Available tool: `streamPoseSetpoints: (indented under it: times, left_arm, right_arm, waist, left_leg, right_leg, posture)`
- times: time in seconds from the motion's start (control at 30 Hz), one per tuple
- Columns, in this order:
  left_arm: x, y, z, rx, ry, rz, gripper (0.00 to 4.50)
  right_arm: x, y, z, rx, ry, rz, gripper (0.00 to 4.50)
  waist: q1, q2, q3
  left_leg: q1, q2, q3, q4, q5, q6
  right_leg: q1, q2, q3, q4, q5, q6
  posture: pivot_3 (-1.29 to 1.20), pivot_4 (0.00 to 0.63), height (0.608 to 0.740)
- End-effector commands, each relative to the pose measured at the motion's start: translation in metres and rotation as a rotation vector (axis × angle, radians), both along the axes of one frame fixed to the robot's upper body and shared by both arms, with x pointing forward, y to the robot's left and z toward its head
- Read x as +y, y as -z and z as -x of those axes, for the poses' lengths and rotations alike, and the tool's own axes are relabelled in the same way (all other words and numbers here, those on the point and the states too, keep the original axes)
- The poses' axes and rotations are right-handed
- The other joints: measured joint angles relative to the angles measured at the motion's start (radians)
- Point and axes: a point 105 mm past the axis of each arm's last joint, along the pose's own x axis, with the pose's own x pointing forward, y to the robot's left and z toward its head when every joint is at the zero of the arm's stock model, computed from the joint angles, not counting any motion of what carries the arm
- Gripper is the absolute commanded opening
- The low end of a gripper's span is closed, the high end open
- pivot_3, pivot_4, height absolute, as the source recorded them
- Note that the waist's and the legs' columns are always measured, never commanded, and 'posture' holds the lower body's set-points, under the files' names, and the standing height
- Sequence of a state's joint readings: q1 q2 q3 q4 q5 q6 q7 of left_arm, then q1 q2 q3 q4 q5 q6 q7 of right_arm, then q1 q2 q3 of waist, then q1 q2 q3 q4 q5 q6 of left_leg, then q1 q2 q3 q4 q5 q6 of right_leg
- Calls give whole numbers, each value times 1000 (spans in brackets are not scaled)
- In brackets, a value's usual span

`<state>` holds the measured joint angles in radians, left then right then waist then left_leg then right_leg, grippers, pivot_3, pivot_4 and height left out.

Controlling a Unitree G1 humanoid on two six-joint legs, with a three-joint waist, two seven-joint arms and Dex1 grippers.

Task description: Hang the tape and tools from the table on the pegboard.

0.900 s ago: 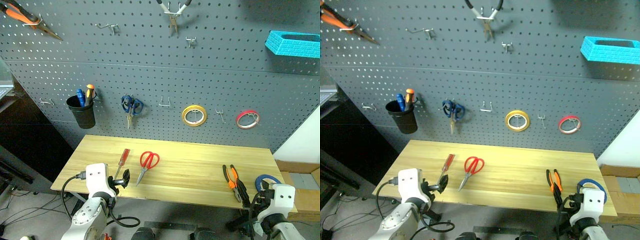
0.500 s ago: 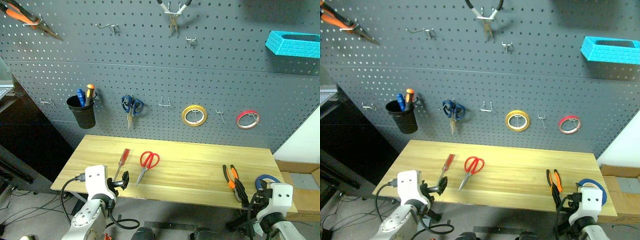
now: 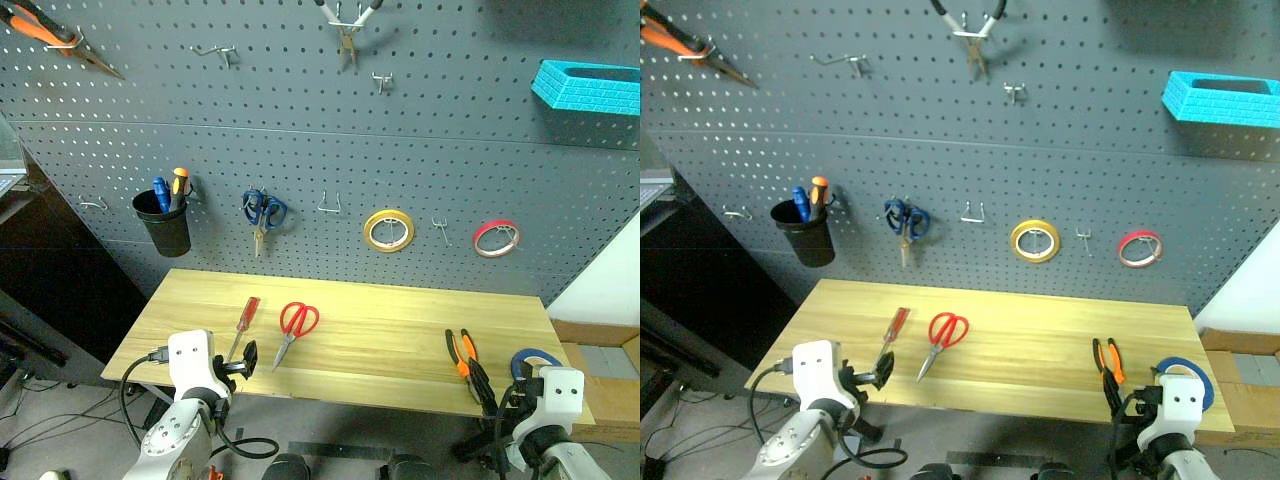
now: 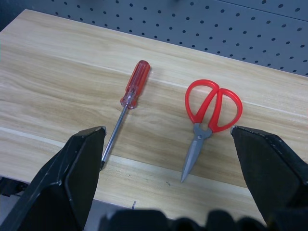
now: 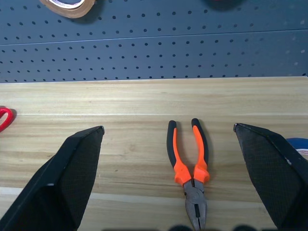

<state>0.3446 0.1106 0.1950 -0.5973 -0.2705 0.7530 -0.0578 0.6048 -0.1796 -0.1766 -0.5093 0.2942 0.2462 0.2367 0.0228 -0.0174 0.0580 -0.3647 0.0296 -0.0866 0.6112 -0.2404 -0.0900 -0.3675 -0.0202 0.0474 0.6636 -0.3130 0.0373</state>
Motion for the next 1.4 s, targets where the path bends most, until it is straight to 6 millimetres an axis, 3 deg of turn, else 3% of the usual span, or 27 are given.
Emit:
streamPoseSetpoints:
  times: [0.03,0.43,0.5,0.53,0.63,0.7,0.87,0.93,1.17,1.4]
  left_arm:
    - [0,-9,-3,-50,5,1,4471]
    - [-2,-8,-5,-50,21,7,4471]
    - [-7,-10,-15,-67,68,6,4471]
    - [-12,-12,-21,-79,106,1,4471]
    - [-40,-22,-45,-130,271,-11,4471]
    - [-53,-26,-55,-148,328,-10,4471]
    - [-125,-33,-73,-171,656,30,4471]
    - [-151,-39,-71,-193,810,31,4471]
    - [-204,-47,-66,-256,1167,-24,4471]
    - [-239,-42,-65,-266,1387,-69,4471]
  right_arm:
    - [-2,-18,-2,-62,1,32,4500]
    - [-6,-18,3,-48,10,39,4500]
    - [-10,-14,8,-1,14,97,4500]
    - [-13,-19,-4,1,14,122,4500]
    - [-21,-33,-37,-5,0,173,4500]
    - [-26,-34,-45,8,-6,179,4500]
    - [-39,-26,-73,83,15,106,4500]
    - [-46,-23,-78,128,35,102,4500]
    - [-70,-18,-89,232,112,98,4500]
    - [-72,-10,-102,268,103,34,4500]
  waist:
    - [0,0,2]
    - [0,0,15]
    - [0,0,17]
    - [1,-1,17]
    - [-7,1,24]
    - [-8,-2,24]
    - [-9,-2,32]
    - [-13,1,40]
    - [-32,6,60]
    - [-52,6,94]
  left_leg:
    - [0,0,0,0,0,0]
    - [-1,0,0,0,0,0]
    - [-1,0,0,0,0,0]
    - [-1,0,0,0,0,0]
    - [0,0,0,2,0,0]
    - [0,-1,2,3,1,1]
    - [-1,-1,1,1,0,2]
    - [-2,-1,1,1,0,3]
    - [-3,-1,2,0,-3,8]
    - [-3,-2,4,2,-3,8]
  right_leg:
    - [0,0,0,0,0,0]
    - [0,0,0,0,0,0]
    - [0,0,0,0,0,0]
    - [0,0,0,0,0,0]
    - [-1,0,1,1,0,0]
    - [0,0,2,1,1,2]
    - [7,2,3,0,4,6]
    - [6,2,3,-1,6,3]
    - [4,2,3,0,5,3]
    - [4,2,7,0,5,8]
  posture:
    - [97,37,740]
    - [89,52,740]
    - [82,57,740]
    - [79,59,740]
    - [64,66,740]
    - [59,72,740]
    - [32,94,740]
    - [25,104,740]
    - [7,135,740]
    - [0,177,740]
